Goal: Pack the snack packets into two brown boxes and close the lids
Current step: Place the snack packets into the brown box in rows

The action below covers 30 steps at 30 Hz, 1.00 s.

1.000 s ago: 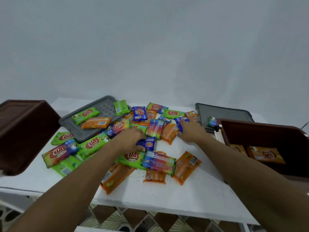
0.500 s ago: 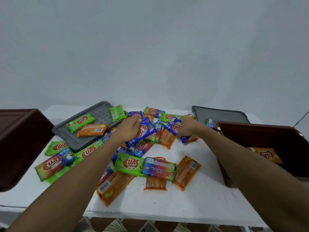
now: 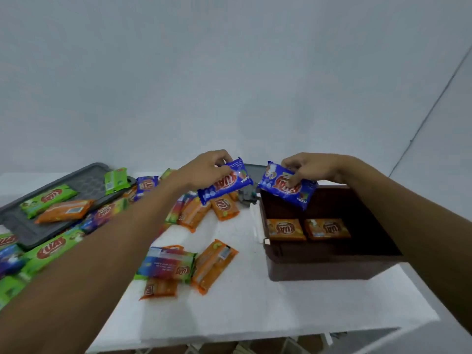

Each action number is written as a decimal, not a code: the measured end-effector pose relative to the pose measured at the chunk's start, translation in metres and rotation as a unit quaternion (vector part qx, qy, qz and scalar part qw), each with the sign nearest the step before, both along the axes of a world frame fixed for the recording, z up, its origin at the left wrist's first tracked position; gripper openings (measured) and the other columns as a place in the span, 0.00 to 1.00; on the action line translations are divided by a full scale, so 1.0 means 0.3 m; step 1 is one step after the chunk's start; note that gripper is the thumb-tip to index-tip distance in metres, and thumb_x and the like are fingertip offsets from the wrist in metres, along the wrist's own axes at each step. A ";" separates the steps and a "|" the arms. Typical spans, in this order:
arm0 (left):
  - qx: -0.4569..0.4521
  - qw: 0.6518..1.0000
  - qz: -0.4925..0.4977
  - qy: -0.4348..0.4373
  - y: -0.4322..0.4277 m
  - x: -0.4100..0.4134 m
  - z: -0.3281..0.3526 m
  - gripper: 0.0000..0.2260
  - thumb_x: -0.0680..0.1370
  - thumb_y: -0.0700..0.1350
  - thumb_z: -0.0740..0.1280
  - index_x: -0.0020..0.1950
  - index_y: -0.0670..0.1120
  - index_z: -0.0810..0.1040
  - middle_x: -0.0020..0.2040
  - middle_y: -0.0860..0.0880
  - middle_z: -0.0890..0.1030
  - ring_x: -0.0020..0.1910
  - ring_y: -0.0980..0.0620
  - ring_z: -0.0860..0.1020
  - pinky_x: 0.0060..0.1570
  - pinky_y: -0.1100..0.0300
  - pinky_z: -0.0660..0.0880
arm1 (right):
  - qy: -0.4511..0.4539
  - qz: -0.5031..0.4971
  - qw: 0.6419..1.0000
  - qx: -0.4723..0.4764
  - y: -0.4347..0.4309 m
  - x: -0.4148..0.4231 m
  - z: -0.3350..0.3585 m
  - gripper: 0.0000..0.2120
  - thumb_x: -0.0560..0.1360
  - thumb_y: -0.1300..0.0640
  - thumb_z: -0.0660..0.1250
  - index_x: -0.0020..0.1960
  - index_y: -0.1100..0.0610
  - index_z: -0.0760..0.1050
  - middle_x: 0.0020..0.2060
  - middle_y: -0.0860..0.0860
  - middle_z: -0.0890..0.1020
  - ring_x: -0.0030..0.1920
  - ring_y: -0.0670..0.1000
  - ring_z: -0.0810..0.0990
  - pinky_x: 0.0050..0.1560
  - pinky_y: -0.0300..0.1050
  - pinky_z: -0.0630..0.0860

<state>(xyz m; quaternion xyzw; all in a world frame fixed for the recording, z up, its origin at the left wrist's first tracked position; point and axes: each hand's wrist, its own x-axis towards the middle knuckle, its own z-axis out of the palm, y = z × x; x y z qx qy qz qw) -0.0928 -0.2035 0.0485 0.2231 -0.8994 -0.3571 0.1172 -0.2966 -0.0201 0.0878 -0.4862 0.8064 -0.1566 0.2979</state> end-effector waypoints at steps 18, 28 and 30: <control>-0.098 0.895 -0.267 -0.343 0.446 -0.431 -0.257 0.11 0.76 0.42 0.71 0.58 0.49 0.80 0.48 0.52 0.80 0.47 0.52 0.77 0.49 0.55 0.75 | 0.111 0.217 0.957 0.160 0.345 -0.285 -0.363 0.15 0.74 0.66 0.68 0.58 0.52 0.79 0.42 0.42 0.77 0.46 0.47 0.76 0.50 0.44 0.74; -0.077 0.901 -0.240 -0.352 0.462 -0.445 -0.271 0.08 0.76 0.43 0.71 0.54 0.48 0.84 0.48 0.56 0.78 0.45 0.59 0.74 0.43 0.66 0.68 | 0.148 0.243 0.947 0.150 0.365 -0.293 -0.404 0.14 0.77 0.60 0.63 0.58 0.47 0.80 0.56 0.47 0.75 0.55 0.48 0.73 0.56 0.46 0.76; -0.056 0.903 -0.242 -0.351 0.460 -0.443 -0.273 0.07 0.76 0.43 0.71 0.53 0.48 0.84 0.51 0.54 0.80 0.49 0.57 0.75 0.47 0.63 0.69 | 0.134 0.245 0.946 0.163 0.362 -0.292 -0.404 0.13 0.77 0.61 0.63 0.56 0.48 0.81 0.51 0.45 0.74 0.53 0.47 0.72 0.57 0.48 0.76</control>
